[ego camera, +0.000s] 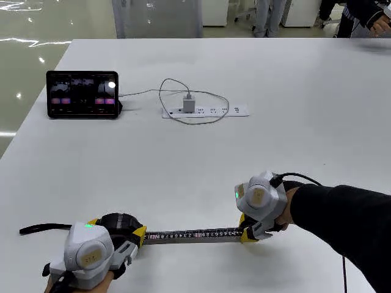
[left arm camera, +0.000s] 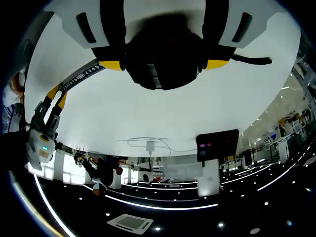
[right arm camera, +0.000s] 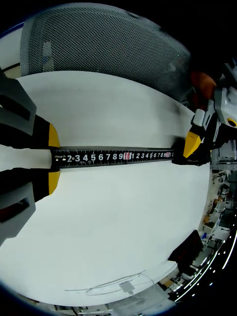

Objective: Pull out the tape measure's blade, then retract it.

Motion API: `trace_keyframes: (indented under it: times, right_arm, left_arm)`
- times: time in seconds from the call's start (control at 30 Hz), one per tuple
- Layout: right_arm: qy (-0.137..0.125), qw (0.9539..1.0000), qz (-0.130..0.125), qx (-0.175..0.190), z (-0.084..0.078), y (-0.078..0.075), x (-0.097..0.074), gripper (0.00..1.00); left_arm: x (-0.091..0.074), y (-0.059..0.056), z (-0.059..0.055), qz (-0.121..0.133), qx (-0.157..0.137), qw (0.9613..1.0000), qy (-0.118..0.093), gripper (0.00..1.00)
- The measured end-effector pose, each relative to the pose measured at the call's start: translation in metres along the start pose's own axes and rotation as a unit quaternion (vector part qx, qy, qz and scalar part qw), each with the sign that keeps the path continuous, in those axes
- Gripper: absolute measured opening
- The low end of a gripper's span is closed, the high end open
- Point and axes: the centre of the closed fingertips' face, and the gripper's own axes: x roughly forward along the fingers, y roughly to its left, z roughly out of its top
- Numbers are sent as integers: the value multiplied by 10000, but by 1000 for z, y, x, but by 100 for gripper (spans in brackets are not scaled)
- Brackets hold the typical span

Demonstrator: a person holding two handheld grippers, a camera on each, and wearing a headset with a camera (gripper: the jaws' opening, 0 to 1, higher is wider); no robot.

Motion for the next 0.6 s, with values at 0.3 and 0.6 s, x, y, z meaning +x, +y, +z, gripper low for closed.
trace_keyframes:
  times: [0.3,0.6]
  right_arm:
    - [-15,9999,0,119,3,0,1,10]
    - [-7,10000,8,90,7,0,2,10]
  left_arm:
    - [0,0,0,-12,-19,10000,44,58]
    - [-1,0,-1,-22,-26,10000,79,58]
